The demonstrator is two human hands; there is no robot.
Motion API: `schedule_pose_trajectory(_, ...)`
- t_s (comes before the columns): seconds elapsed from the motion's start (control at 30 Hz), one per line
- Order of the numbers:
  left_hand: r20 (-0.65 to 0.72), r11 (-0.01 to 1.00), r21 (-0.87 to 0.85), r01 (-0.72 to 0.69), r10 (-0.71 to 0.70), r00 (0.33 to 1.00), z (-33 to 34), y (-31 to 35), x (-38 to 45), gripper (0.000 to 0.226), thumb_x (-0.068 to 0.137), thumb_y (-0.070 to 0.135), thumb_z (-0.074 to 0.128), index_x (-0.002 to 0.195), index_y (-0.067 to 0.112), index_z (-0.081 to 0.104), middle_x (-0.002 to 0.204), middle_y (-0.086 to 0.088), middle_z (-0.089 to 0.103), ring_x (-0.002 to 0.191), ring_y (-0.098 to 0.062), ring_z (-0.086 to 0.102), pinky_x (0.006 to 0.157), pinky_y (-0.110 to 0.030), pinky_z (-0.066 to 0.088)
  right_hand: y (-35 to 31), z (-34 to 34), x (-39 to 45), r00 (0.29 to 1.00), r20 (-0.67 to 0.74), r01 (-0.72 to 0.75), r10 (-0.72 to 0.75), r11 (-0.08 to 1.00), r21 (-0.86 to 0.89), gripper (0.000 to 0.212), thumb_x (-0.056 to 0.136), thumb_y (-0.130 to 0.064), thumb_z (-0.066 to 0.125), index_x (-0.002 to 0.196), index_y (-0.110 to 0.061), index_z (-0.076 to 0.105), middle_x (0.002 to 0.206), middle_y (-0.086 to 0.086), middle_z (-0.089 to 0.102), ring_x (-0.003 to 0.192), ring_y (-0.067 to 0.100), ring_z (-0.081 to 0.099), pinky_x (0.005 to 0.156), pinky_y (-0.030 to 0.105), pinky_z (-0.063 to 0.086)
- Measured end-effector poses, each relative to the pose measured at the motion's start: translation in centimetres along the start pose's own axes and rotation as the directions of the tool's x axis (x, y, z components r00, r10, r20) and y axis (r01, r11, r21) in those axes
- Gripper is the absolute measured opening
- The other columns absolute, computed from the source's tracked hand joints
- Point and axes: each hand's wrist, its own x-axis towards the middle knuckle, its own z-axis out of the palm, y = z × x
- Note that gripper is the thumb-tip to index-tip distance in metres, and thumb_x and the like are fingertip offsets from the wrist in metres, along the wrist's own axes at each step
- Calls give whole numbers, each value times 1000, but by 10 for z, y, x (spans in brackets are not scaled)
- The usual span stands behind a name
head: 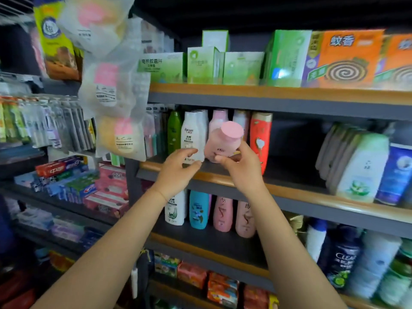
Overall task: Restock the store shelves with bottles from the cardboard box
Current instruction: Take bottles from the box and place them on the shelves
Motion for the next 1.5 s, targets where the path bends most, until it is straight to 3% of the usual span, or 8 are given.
schedule_pose_trajectory(0.1,76,990,142,-13,2,997,10,-19,11,31,93,29,68,123,19,69,131,1,63,127,-18,54,110,-37,41,18,-1,22,997,10,-80,81,991,-107,33,84,-12,74,114,-18,62,90,-14,61,74,0,55,64,13,43)
schedule_pose_trajectory(0.27,50,998,66,-5,1,999,6,-35,18,19,88,31,74,107,30,76,109,17,68,117,-13,58,108,-44,42,36,10,56,974,29,-211,225,946,-247,37,81,-14,78,112,-5,60,96,-1,63,87,17,60,80,33,53)
schedule_pose_trajectory(0.47,-28,1000,-13,-26,26,999,17,-41,16,20,87,24,76,106,21,76,106,13,66,112,-9,53,108,-41,41,69,34,92,943,-39,-325,330,895,-305,36,76,-19,80,89,-13,47,94,18,68,84,37,68,77,53,57)
schedule_pose_trajectory(0.73,4,999,-20,-47,48,999,19,-50,22,24,86,34,73,109,27,76,113,11,70,115,-13,56,108,-45,40,89,47,114,936,-97,-349,339,858,-376,40,78,-25,78,75,-23,38,100,19,66,91,38,68,80,53,57)
schedule_pose_trajectory(1.17,12,1000,-13,-23,24,1000,19,-50,21,22,90,28,70,112,32,73,115,11,68,120,-16,52,111,-48,35,87,45,119,898,-104,-434,427,827,-357,47,81,-30,77,110,-7,49,103,18,67,86,36,71,78,48,59)
schedule_pose_trajectory(1.27,42,1000,-10,-22,22,999,17,-48,22,25,89,31,68,113,33,73,117,13,67,122,-15,52,112,-47,35,63,38,104,934,-156,-356,321,862,-362,50,82,-34,75,117,-7,52,110,13,65,88,33,70,79,45,59)
schedule_pose_trajectory(1.37,-13,992,-122,-39,38,999,6,-43,13,28,92,17,66,117,27,72,120,18,62,123,-7,50,114,-34,37,28,41,68,977,-197,-109,76,980,-164,27,86,-30,71,105,-13,60,98,4,64,75,26,69,72,43,58)
schedule_pose_trajectory(1.5,-192,975,-217,-41,-1,981,-25,-73,-31,35,93,7,64,124,22,67,124,16,59,123,-6,53,108,-20,39,-6,82,3,976,189,-148,110,968,202,10,95,-15,63,92,-5,64,70,9,64,52,19,60,53,33,52)
